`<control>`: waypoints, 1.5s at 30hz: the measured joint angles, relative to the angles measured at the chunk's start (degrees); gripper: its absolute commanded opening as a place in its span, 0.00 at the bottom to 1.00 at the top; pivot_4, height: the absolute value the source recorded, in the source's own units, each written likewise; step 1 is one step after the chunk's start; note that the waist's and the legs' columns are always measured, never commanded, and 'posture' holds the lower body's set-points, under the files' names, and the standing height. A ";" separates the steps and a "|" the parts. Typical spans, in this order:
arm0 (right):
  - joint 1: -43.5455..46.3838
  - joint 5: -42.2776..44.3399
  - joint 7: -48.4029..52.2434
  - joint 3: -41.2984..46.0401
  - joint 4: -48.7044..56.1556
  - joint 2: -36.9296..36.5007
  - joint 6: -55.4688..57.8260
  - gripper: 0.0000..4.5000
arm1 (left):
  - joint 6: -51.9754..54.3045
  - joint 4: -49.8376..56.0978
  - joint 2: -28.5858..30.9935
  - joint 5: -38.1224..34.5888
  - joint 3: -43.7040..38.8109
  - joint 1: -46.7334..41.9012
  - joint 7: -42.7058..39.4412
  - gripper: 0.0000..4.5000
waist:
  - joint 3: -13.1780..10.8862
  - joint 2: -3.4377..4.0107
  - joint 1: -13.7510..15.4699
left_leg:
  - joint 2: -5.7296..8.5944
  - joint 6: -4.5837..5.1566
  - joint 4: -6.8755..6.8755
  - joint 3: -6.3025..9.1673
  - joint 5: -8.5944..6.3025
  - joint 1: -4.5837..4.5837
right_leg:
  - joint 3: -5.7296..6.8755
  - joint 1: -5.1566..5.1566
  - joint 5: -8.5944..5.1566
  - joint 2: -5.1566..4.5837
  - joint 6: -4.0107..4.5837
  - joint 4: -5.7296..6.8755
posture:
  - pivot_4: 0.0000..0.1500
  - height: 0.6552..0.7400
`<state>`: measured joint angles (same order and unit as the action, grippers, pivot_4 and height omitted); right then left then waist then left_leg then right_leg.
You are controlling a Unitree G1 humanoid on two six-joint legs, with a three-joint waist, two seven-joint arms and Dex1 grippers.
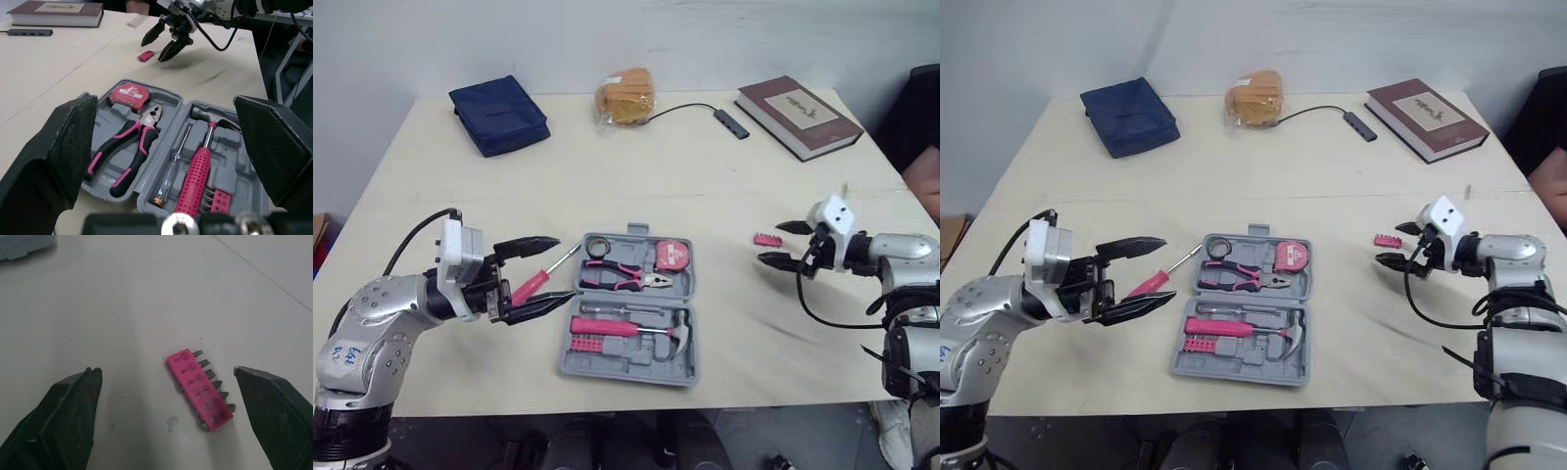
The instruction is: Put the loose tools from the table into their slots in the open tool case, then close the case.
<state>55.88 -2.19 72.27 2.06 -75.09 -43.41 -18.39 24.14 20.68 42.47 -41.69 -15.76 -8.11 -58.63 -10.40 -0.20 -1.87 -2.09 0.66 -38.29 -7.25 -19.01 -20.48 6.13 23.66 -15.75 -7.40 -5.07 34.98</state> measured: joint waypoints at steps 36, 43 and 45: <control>2.04 -3.22 -2.27 0.35 -0.78 1.40 14.75 0.61 | 2.60 5.60 3.83 -1.97 -2.36 3.67 0.26 1.00 | -0.02 0.04 0.06 | 0.00 -0.05 -0.01 0.26 0.04 -0.06 | 0.00 -0.08 -0.01 0.00 0.02 -0.02 | 1.00 1.00; -0.08 -2.46 -2.47 1.70 -0.34 1.11 10.88 0.17 | 2.60 5.53 3.67 -1.98 -2.03 1.95 -0.30 1.00 | -0.02 0.03 0.09 | 0.03 -0.05 -0.02 0.26 0.04 -0.05 | 0.01 -0.12 -0.01 0.04 0.02 -0.01 | 1.00 1.00; -0.65 -1.95 -2.35 2.41 -0.20 1.02 9.69 0.17 | 2.58 5.47 3.31 -1.97 -1.15 1.39 -0.36 1.00 | -0.02 0.03 0.11 | 0.08 -0.04 -0.01 0.25 0.05 -0.04 | 0.00 -0.11 -0.01 0.09 0.02 0.00 | 1.00 1.00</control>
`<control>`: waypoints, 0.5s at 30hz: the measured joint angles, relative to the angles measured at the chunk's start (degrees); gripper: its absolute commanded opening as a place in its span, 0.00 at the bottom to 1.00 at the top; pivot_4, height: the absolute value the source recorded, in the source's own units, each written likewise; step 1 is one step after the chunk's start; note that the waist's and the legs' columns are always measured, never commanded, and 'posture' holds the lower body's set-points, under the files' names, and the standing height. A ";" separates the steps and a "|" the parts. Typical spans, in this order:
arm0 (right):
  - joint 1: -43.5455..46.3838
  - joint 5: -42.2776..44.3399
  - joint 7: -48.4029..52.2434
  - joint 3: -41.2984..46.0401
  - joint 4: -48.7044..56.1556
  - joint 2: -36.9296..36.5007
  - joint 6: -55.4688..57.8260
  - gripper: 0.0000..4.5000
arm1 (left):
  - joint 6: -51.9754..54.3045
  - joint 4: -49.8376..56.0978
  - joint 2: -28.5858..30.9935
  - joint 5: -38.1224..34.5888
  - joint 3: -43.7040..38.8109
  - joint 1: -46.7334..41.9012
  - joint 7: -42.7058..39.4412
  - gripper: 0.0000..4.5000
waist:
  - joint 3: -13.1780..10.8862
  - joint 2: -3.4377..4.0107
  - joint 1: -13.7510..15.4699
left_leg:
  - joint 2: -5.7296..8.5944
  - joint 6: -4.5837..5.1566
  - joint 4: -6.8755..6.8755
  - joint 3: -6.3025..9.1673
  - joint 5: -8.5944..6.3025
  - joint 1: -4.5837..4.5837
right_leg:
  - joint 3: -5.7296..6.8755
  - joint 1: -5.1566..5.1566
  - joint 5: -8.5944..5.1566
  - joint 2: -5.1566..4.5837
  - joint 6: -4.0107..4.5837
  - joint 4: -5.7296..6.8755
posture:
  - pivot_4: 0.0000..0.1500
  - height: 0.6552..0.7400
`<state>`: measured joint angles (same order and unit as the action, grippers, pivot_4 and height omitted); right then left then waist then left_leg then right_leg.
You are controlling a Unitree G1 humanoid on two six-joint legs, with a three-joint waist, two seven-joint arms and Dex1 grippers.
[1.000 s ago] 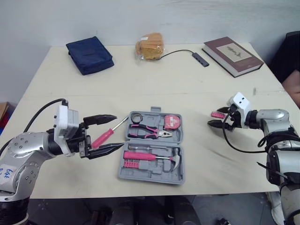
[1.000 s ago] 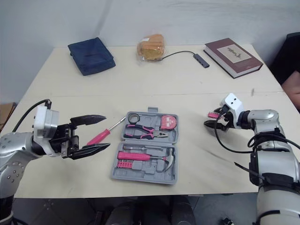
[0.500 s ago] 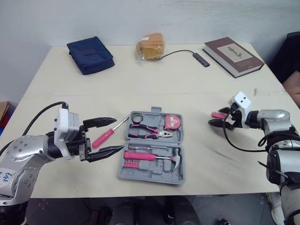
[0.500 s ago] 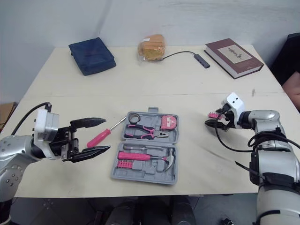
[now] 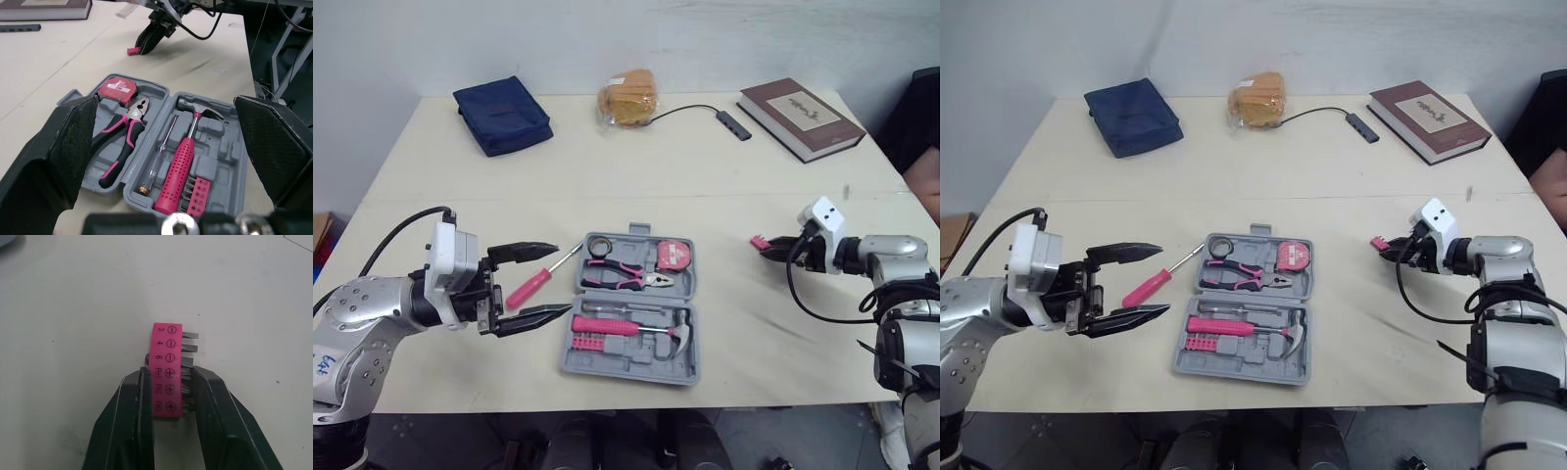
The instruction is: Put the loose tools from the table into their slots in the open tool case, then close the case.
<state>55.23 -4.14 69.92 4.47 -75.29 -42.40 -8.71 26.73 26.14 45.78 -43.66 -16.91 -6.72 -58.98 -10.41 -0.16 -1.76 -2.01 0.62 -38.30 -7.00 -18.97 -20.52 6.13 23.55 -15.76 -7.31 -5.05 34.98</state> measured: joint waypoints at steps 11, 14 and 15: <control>-9.13 7.58 6.34 3.59 19.66 -3.35 14.59 0.17 | -2.13 -2.26 -3.78 0.64 5.49 -3.91 -1.73 1.00 | -0.07 0.11 0.16 | -0.03 0.02 0.00 0.04 0.03 -0.03 | 0.00 0.03 0.01 -0.08 -0.01 0.02 | 1.00 1.00; -20.73 12.19 5.83 4.95 40.46 -4.37 27.47 0.17 | -3.01 -2.59 -5.43 1.54 7.24 -4.71 -1.95 1.00 | -0.06 0.13 0.32 | -0.09 -0.02 0.08 0.11 0.04 -0.12 | 0.04 0.07 0.00 -0.09 -0.01 0.05 | 1.00 1.00; -25.63 13.48 5.49 4.90 48.20 -4.66 31.69 0.17 | -3.56 -2.91 -6.30 1.68 7.42 -5.08 -1.72 1.00 | -0.06 0.13 0.55 | -0.10 -0.03 0.07 0.15 0.03 -0.13 | 0.08 0.06 0.00 -0.08 0.00 0.04 | 1.00 1.00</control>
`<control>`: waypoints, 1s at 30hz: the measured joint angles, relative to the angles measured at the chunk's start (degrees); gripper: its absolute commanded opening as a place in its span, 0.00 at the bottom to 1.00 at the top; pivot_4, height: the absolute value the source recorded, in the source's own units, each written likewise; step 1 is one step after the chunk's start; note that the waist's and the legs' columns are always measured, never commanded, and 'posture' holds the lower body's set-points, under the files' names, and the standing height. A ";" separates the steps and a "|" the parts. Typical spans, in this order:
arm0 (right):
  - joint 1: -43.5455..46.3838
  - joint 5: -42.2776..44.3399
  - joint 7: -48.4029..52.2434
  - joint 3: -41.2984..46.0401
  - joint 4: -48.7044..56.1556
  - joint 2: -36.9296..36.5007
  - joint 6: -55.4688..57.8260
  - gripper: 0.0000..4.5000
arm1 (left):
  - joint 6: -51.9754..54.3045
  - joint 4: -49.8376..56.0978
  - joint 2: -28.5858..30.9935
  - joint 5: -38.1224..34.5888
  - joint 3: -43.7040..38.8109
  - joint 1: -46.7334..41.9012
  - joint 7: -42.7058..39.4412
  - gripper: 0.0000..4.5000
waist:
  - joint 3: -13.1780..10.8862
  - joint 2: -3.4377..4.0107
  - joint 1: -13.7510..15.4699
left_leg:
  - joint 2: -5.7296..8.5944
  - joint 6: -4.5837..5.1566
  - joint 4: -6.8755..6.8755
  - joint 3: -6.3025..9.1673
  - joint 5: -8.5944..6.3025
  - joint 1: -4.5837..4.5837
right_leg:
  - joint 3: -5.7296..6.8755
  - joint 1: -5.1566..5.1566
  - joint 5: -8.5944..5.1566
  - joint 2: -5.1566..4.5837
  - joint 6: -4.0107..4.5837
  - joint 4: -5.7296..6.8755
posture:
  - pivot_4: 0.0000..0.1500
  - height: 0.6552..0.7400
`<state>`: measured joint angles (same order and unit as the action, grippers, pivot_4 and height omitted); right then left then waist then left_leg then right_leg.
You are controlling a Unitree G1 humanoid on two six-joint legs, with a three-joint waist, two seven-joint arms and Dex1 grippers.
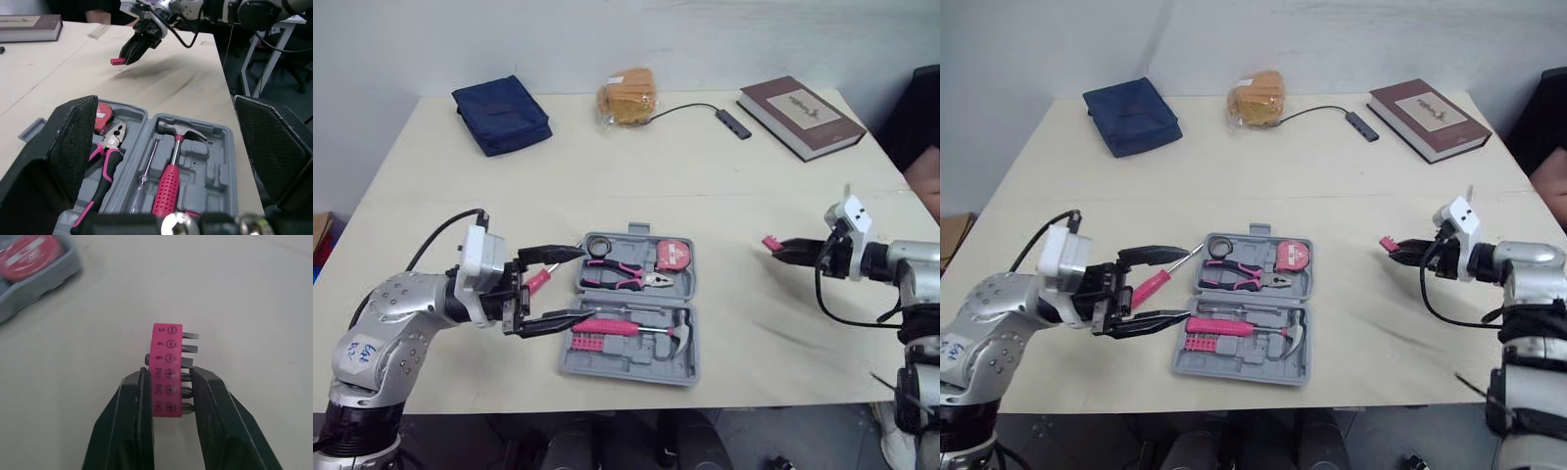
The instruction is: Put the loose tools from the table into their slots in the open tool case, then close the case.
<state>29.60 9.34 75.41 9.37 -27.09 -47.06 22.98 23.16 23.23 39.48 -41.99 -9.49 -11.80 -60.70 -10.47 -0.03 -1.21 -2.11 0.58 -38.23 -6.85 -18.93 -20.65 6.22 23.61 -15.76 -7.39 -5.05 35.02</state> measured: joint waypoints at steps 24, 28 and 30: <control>-32.23 10.84 -13.36 8.60 36.95 3.66 -2.07 0.99 | -3.19 -3.70 -2.42 3.18 4.41 -0.99 -2.11 1.00 | -0.05 -0.15 1.04 | 0.33 0.27 0.05 -0.08 -0.02 0.01 | 0.30 0.03 0.09 0.10 -0.16 -0.12 | 1.00 1.00; -33.52 12.35 -11.04 10.22 30.95 4.02 -7.58 0.99 | -3.34 -3.70 -2.42 3.82 4.44 -1.06 -2.06 1.00 | -0.05 -0.18 1.19 | 0.34 0.33 0.02 -0.08 -0.01 0.05 | 0.30 -0.03 0.11 0.07 -0.19 -0.13 | 1.00 1.00; -33.33 12.63 -10.15 10.07 27.79 4.57 -9.54 0.99 | -3.29 -3.68 -2.41 3.90 4.60 -1.09 -2.12 1.00 | -0.05 -0.17 1.19 | 0.33 0.33 0.03 -0.08 -0.01 0.05 | 0.30 -0.02 0.11 0.06 -0.19 -0.13 | 1.00 1.00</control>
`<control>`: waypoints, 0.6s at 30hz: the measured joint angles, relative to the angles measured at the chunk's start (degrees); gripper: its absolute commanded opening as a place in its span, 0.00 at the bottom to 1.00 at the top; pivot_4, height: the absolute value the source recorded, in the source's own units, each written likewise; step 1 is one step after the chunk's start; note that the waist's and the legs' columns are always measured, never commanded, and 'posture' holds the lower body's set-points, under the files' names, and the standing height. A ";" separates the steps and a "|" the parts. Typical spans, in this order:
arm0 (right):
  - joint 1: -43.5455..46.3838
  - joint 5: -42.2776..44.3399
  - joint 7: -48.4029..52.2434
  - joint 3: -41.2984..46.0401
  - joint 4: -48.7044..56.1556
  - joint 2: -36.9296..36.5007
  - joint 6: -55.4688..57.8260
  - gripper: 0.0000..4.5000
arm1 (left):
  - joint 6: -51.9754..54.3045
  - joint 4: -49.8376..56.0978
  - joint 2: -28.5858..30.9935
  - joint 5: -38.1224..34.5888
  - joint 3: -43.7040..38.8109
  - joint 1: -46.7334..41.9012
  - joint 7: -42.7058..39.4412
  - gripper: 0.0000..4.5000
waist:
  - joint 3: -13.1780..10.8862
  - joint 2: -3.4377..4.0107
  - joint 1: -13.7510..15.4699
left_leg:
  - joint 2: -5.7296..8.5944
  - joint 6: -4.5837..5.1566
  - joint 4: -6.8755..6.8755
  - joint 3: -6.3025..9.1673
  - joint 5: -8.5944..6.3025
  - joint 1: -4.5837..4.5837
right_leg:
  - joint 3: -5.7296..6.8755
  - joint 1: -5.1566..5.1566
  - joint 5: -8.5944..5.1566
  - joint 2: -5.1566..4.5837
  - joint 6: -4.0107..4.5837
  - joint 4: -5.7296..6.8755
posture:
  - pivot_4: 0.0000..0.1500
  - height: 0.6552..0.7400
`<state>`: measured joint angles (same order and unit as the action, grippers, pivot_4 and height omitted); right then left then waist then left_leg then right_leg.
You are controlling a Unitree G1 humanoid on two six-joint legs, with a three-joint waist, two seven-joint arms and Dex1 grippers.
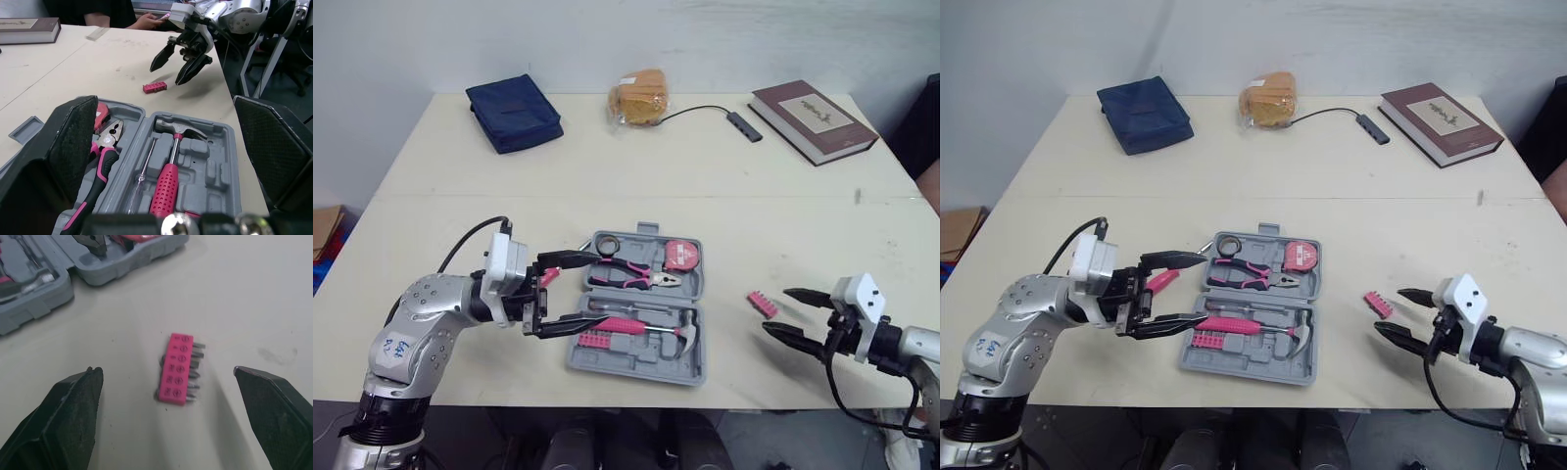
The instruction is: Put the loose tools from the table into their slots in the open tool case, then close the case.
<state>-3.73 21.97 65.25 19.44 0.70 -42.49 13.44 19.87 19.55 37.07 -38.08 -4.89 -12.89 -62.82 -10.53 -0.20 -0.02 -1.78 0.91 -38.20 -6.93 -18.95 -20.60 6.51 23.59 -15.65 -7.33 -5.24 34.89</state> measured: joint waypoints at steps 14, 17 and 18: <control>4.08 -0.11 -2.29 -3.48 -8.81 3.81 -6.59 0.99 | 1.35 0.54 0.15 -0.02 0.61 -0.44 -0.50 1.00 | 0.03 -0.04 -0.14 | -0.03 -0.02 0.00 0.00 0.00 0.06 | -0.05 -0.04 0.00 -0.09 0.00 0.02 | 1.00 1.00; 4.13 -0.61 -3.06 -4.31 -8.78 4.07 -7.86 0.99 | 1.48 0.75 0.15 -0.02 0.61 -0.44 -0.49 1.00 | 0.03 -0.04 -0.16 | -0.04 -0.02 0.00 -0.01 0.00 0.07 | -0.08 -0.04 0.00 -0.09 0.00 0.02 | 1.00 1.00; 4.13 -0.74 -3.34 -4.61 -8.78 4.13 -8.37 0.99 | 1.51 0.78 0.15 -0.02 0.62 -0.44 -0.50 1.00 | 0.03 -0.05 -0.16 | -0.04 -0.02 0.00 -0.01 0.00 0.07 | -0.08 -0.04 0.00 -0.09 0.00 0.02 | 1.00 1.00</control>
<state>0.40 21.23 61.91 14.83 -8.08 -38.36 5.08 21.38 20.33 37.22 -38.10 -4.28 -13.33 -63.33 -10.50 -0.25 -0.18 -1.81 0.89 -38.20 -6.94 -18.95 -20.53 6.43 23.55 -15.65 -7.42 -5.24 34.91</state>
